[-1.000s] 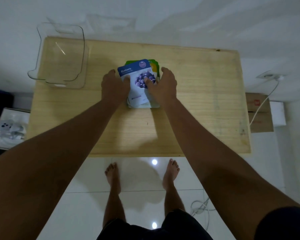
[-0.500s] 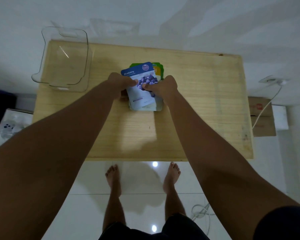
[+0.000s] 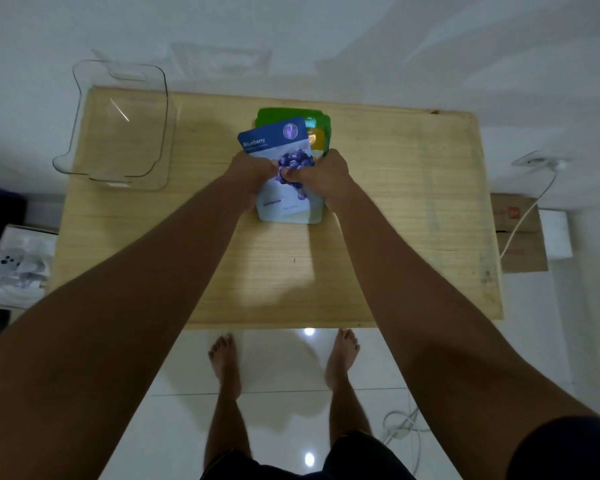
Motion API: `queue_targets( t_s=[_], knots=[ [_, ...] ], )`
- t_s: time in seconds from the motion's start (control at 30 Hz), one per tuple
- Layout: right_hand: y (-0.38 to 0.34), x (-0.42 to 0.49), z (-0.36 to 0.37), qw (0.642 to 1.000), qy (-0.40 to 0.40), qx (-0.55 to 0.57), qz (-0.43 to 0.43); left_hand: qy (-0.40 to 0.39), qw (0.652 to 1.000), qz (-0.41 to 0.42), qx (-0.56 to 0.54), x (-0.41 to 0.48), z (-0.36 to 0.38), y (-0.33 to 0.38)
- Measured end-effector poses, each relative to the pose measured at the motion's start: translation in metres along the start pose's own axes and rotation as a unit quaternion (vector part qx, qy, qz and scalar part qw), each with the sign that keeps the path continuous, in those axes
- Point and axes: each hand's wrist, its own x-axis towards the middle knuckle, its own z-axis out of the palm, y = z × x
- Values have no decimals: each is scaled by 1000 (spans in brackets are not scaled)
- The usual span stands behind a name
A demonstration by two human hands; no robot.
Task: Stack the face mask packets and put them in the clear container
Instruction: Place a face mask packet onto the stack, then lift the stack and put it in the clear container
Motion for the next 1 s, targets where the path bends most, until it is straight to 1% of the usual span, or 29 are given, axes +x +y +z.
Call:
queue_targets(
  t_s=[0.1,0.17,0.27,0.33,0.43,0.53,0.67,0.77,0.83,0.93,0.97,1.0],
  knots=[
    [8,5,0,997,-1,72,-35,6,999,46,-4,0,-1,2],
    [6,-2,-4,995,-6,99,-31,3,998,62,6,-1,-2,3],
    [9,-5,-4,994,-27,107,-16,-35,993,93,61,0,-4,-6],
    [7,-9,1,989,-50,140,5,-31,990,97,99,10,-4,-18],
    [1,-13,7,984,-52,170,8,-7,993,87,80,15,-4,-24],
    [1,-14,7,986,-50,158,5,-12,997,63,48,13,-7,-22],
    [2,-18,2,989,-50,141,-14,5,995,84,60,7,-7,-20],
    [-1,-22,-5,989,-52,117,-67,21,993,102,60,-5,-4,-9],
    [-11,-26,-11,988,-52,111,-89,26,995,91,25,-13,-10,0],
    [-35,-27,-15,983,-54,121,-124,-27,990,137,-34,-30,-29,18],
    [-44,-27,-13,982,-56,123,-134,-43,986,158,-36,-36,-36,24],
    [-52,-27,-10,980,-57,124,-147,-42,983,177,-24,-41,-44,32]
  ],
)
